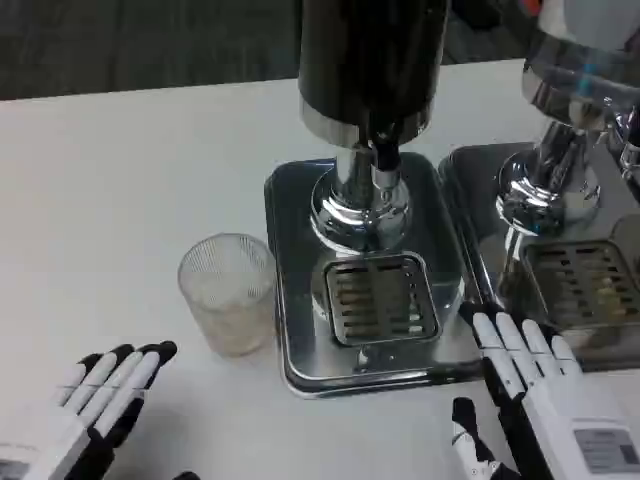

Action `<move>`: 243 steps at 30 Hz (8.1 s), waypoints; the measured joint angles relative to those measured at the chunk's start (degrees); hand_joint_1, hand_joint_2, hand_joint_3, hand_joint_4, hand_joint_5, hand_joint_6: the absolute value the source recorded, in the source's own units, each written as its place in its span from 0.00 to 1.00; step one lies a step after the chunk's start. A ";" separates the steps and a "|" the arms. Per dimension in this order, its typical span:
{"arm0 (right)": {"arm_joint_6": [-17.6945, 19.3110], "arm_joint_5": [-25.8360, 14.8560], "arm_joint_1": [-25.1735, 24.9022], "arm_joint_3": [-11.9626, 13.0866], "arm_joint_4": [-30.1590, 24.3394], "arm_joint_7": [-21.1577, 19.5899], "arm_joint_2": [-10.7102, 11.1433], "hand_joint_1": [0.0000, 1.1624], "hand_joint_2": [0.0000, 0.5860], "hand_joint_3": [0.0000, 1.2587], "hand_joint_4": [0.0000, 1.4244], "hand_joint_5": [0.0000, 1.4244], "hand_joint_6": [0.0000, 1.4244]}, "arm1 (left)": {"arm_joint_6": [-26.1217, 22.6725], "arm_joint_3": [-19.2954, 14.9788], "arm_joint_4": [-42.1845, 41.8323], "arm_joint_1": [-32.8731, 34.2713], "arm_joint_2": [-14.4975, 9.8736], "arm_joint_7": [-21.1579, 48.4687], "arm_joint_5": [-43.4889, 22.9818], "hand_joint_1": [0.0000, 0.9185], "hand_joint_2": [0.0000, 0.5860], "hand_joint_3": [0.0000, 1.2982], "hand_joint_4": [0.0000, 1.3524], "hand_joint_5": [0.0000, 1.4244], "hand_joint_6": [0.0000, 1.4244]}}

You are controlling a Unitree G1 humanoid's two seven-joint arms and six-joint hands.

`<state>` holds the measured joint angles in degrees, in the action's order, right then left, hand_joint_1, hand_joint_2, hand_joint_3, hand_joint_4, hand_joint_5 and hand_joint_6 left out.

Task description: Grasp the cup under the faucet to collect the drink, then remove the cup.

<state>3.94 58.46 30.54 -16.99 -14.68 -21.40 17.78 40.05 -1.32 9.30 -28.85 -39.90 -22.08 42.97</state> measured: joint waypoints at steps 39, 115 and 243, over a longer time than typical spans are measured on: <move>-0.44 -1.34 -1.68 0.07 0.54 -0.24 0.51 0.27 0.95 0.03 0.00 0.00 0.00 | -0.25 0.01 0.30 0.22 0.68 -0.01 -0.06 0.00 0.37 0.00 0.00 0.00 0.00; -2.58 -2.39 -1.58 0.15 1.02 -0.42 -1.67 0.29 0.94 0.08 0.00 0.00 0.00 | -3.13 6.99 27.93 30.23 14.60 3.50 -14.28 0.22 0.06 0.00 0.00 0.05 0.02; -3.90 -3.91 -2.14 0.28 1.02 -0.80 -3.52 0.14 0.90 0.11 0.00 0.04 0.12 | 5.78 16.70 47.66 44.26 17.57 -16.87 -6.53 0.50 0.28 0.31 0.37 0.51 0.51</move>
<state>0.04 54.55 28.40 -16.71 -13.66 -22.19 14.26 45.82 15.38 56.96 15.41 -22.33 -38.95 36.44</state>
